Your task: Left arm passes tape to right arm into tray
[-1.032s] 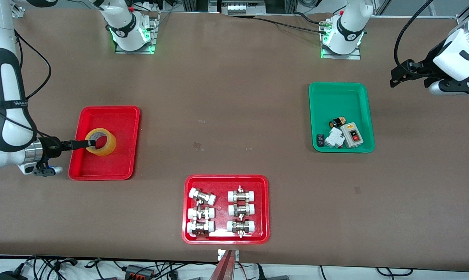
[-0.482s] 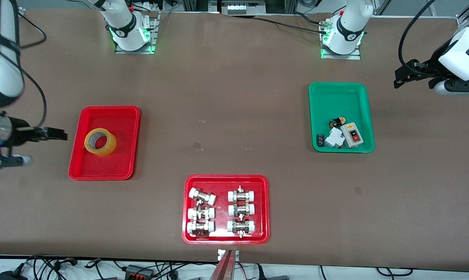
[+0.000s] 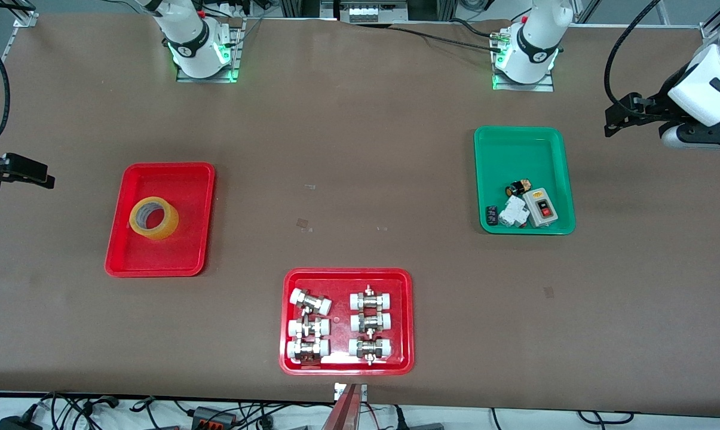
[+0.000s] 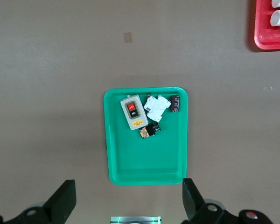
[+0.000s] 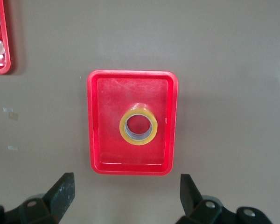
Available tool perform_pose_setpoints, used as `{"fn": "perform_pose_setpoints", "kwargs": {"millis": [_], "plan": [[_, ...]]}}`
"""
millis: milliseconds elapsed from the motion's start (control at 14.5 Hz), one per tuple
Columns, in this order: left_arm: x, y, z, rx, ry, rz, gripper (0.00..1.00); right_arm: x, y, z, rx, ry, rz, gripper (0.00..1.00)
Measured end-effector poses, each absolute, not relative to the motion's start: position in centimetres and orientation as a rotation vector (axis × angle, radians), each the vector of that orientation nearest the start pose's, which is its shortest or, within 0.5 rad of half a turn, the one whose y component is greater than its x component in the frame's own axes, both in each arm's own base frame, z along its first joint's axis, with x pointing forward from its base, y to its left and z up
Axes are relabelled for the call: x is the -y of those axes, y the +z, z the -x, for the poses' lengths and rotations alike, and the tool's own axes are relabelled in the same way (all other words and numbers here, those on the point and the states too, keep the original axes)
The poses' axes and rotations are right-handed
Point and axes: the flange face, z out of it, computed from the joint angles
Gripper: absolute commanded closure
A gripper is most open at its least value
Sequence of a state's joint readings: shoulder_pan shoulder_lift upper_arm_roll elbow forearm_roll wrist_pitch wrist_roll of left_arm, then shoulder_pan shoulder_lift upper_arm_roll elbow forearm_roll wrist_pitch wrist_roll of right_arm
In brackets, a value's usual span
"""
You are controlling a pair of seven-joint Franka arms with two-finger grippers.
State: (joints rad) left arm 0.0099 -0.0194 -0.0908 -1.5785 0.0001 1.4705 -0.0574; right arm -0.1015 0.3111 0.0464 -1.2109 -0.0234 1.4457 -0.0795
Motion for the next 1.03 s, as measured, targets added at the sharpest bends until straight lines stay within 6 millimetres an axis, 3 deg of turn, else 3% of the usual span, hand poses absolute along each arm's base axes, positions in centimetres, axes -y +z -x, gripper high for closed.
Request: {"fn": "perform_pose_setpoints", "kwargs": {"millis": [275, 482, 757, 1032], "plan": [[4.4, 62.3, -53.6, -0.041, 0.140, 3.130, 0.00, 2.9, 59.3, -64.1, -0.021, 0.054, 3.166, 0.00], [4.4, 62.3, -53.6, -0.042, 0.141, 3.130, 0.00, 3.5, 59.1, -64.1, -0.040, 0.009, 3.173, 0.00], [4.4, 62.3, -53.6, -0.042, 0.143, 3.130, 0.00, 3.7, 59.8, -62.4, -0.046, -0.020, 3.176, 0.00], [4.4, 62.3, -53.6, -0.043, 0.143, 3.130, 0.00, 3.6, 58.6, -59.2, -0.039, -0.012, 3.180, 0.00]]}}
